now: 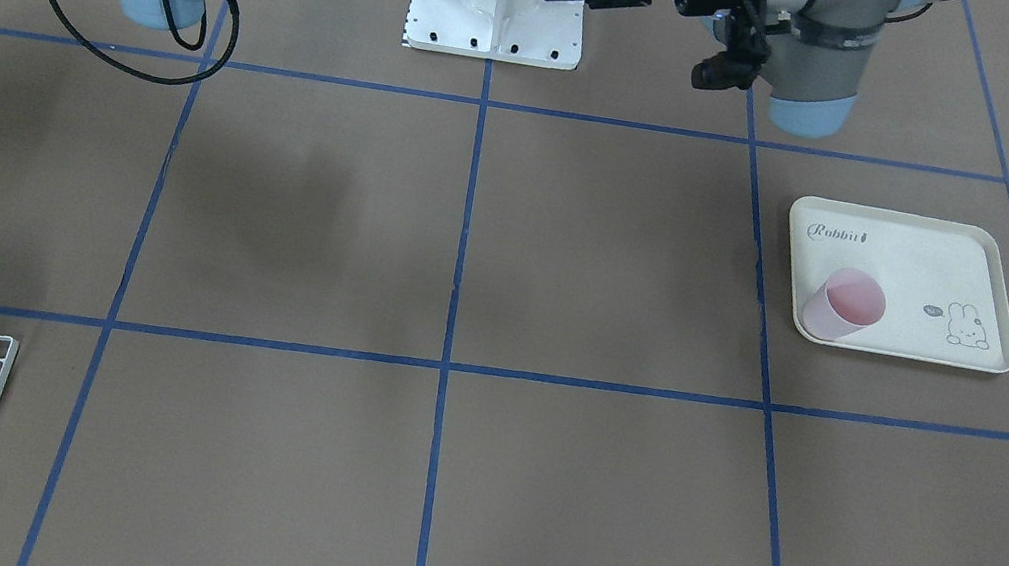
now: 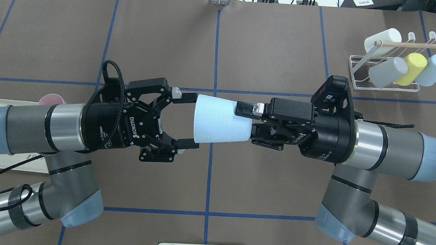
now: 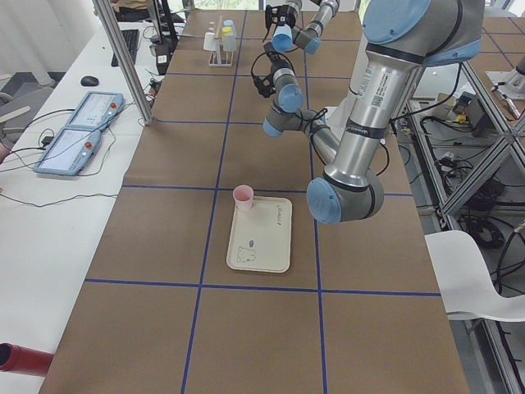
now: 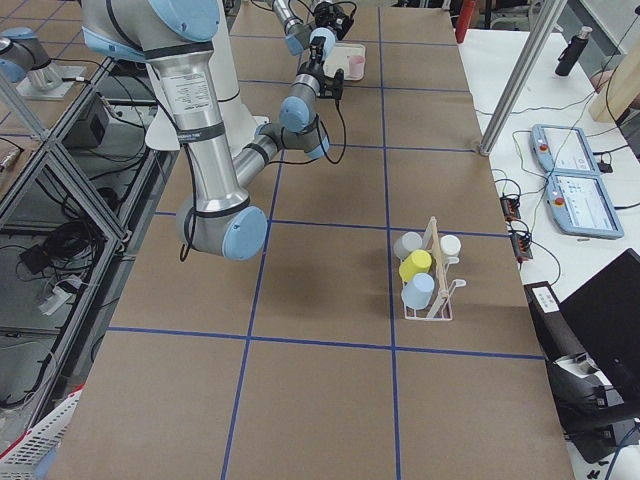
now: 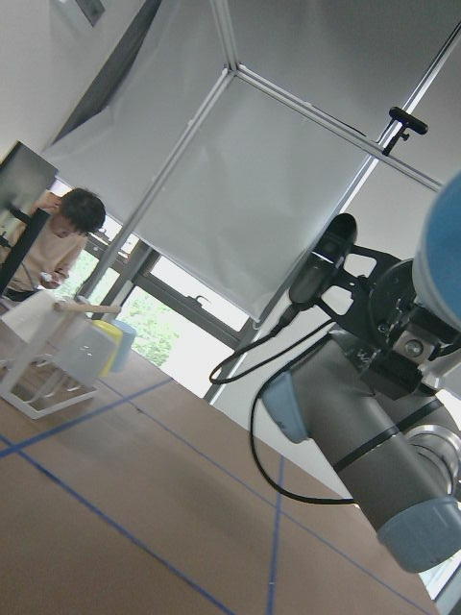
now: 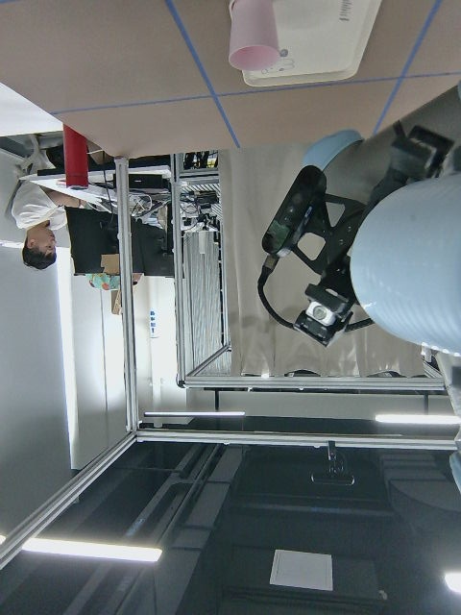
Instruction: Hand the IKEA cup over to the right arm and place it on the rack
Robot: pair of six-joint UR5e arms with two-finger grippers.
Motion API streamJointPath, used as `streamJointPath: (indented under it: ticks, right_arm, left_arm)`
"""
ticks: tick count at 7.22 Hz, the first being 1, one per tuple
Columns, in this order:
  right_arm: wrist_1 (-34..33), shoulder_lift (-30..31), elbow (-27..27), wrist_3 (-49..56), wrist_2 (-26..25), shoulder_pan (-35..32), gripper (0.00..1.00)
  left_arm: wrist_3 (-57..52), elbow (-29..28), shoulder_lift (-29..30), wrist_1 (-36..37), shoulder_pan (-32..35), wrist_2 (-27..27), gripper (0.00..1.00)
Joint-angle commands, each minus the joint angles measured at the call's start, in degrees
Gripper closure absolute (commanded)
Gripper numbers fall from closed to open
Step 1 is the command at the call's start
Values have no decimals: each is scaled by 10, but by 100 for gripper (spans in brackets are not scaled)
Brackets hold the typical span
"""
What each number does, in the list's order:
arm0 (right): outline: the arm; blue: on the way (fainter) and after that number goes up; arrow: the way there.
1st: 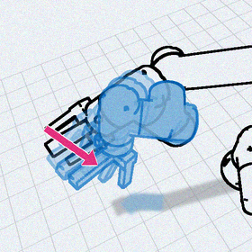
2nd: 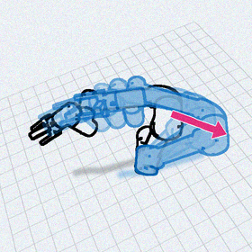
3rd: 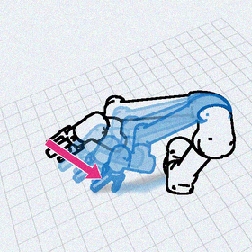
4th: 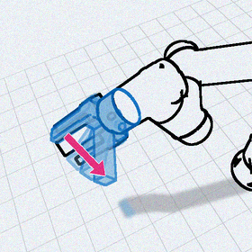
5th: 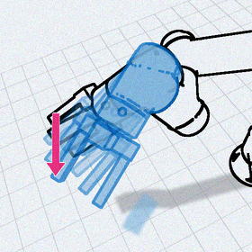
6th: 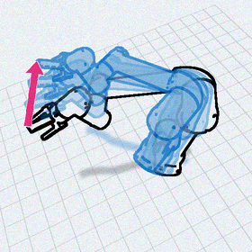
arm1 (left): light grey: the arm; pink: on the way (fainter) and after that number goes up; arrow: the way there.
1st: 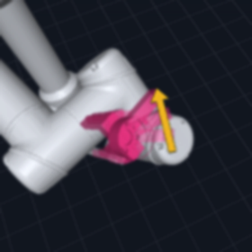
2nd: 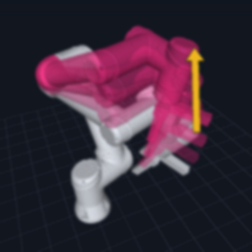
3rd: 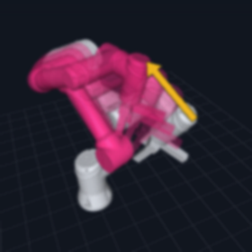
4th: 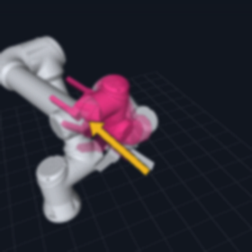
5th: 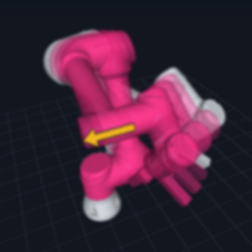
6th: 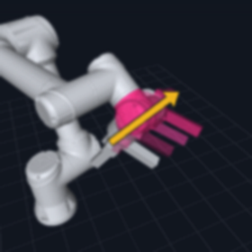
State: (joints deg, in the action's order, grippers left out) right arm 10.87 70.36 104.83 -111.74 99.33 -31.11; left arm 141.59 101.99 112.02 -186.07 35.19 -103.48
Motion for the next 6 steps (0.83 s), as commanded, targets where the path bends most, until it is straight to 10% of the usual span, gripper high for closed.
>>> streamJointPath:
  ticks: [1,6]
  right_arm:
    - [-56,2,-13,71,3,-38,99]
    - [-334,39,-6,289,163,-236,100]
  left_arm:
    - [-88,-22,-36,40,97,-86,0]
    - [-507,-41,-72,372,265,-267,0]
